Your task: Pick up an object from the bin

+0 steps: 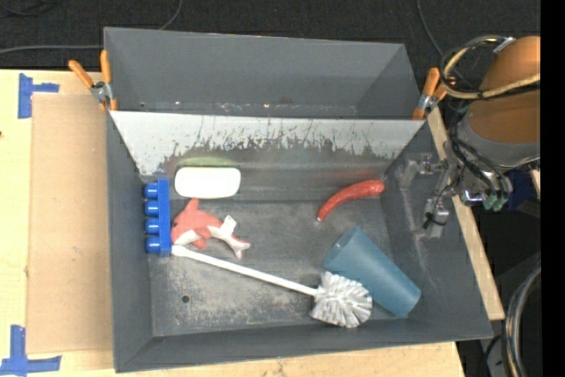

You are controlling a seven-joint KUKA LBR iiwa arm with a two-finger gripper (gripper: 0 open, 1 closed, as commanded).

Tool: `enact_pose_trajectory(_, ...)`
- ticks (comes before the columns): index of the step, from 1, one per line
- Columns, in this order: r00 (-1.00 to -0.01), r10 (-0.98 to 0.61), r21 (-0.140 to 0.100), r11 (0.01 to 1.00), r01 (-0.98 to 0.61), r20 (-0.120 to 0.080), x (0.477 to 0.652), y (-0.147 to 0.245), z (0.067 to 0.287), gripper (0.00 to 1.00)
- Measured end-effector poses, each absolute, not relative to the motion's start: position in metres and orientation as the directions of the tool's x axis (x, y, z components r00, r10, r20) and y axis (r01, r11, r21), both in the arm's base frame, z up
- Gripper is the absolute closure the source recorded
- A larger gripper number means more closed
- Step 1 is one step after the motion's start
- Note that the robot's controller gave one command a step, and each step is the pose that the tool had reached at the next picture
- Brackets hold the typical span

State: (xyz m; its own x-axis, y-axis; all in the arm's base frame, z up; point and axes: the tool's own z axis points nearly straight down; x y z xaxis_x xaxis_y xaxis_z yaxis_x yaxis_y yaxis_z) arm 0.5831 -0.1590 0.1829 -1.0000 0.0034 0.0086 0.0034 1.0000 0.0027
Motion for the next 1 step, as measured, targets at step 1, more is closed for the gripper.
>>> enact_pose_trajectory(1,-1.0,-0.003,0.001,1.0,-0.003,0.001,0.5849,-0.1582,0.1877,0.0)
